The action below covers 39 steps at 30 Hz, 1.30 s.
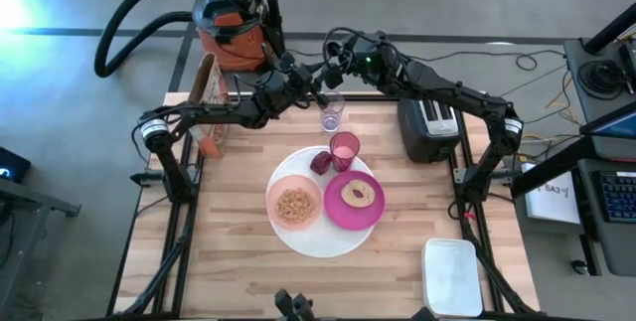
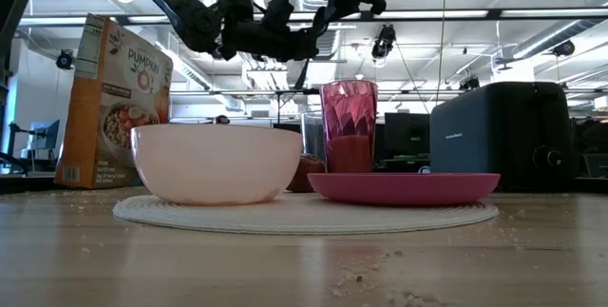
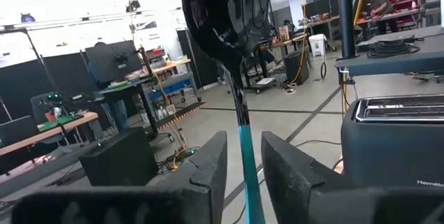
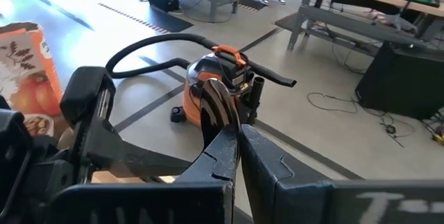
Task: Arrange a breakfast setting
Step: Put the blue spoon on the table to the left of the white table mat
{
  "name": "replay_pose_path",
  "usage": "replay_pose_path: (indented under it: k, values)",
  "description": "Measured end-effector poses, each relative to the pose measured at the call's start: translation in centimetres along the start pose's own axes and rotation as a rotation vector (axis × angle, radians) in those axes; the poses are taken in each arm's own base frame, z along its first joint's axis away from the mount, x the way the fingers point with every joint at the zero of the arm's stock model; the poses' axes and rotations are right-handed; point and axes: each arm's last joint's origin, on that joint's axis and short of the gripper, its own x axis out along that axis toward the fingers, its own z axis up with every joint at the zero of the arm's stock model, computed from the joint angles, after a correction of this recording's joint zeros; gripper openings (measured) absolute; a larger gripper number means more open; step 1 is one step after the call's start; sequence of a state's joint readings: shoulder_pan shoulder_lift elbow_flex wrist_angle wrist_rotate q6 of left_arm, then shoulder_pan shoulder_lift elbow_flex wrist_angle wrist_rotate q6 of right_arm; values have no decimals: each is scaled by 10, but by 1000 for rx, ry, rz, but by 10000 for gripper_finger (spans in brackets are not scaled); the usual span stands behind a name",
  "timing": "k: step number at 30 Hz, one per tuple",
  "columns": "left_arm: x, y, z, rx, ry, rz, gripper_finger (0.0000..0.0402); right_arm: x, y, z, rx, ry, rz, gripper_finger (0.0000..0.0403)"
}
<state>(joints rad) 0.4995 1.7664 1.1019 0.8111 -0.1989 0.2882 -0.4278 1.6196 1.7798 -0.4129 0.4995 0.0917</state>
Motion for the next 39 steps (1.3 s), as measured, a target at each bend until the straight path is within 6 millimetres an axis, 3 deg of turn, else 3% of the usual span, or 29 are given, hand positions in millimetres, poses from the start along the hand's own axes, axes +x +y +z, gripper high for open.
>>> replay_pose_path:
  k: [7,17,25,39]
  values:
    - [0,3,-1,-1,36,123,77,0,0,0,34,-2,-14,8]
    - [0,4,-1,-10,36,128,75,-4,7,0,37,-14,-37,8]
    - [0,2,-1,-4,36,115,8,-7,13,2,47,-41,-22,8]
    - [0,3,-1,-35,20,102,2,-7,13,0,-35,-24,-41,11]
